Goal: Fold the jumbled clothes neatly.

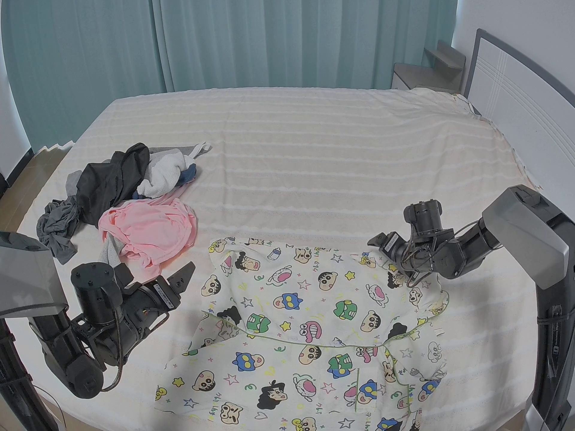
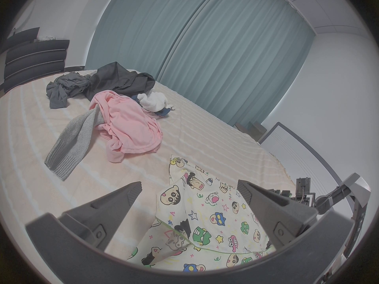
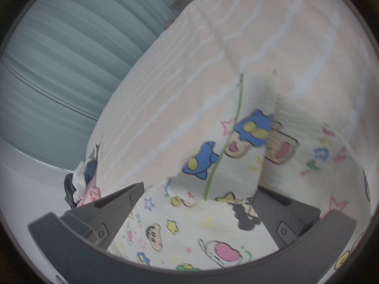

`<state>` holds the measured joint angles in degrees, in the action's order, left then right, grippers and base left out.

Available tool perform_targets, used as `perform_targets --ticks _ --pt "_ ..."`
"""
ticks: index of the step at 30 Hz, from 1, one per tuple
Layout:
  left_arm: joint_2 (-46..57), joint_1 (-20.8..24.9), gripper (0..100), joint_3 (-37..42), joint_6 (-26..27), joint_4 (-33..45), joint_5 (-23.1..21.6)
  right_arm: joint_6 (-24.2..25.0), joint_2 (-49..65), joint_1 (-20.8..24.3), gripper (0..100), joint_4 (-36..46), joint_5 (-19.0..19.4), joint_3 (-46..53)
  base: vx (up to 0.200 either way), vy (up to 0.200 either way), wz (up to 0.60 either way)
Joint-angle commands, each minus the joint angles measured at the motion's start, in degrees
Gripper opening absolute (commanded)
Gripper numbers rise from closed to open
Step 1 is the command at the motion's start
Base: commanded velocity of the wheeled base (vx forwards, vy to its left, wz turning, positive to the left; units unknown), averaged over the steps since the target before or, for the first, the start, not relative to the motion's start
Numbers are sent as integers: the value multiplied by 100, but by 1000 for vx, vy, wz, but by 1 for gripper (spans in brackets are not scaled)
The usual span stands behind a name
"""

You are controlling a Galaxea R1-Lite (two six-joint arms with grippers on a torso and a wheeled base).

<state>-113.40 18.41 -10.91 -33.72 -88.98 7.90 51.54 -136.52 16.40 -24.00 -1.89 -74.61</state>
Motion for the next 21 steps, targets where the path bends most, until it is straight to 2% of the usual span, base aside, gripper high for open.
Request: perform_targets --ticks 1,9,13,17,21 --pt "-16 -4 100 -8 -3 -102 1 5 -182 -66 100 273 4 -898 0 0 0" --pt "-16 -4 100 -8 -3 -102 10 -13 -182 -163 100 396 66 -2058 0 0 0" --pt "-25 -4 100 -8 -3 -102 10 -74 -270 -154 100 440 136 -2295 0 0 0" --pt "-95 -4 100 -8 -3 -102 19 -443 -639 -137 100 502 215 -2805 0 0 0" --pt "-112 -4 100 -8 -3 -102 10 -751 -850 -102 100 484 198 -2884 0 0 0"
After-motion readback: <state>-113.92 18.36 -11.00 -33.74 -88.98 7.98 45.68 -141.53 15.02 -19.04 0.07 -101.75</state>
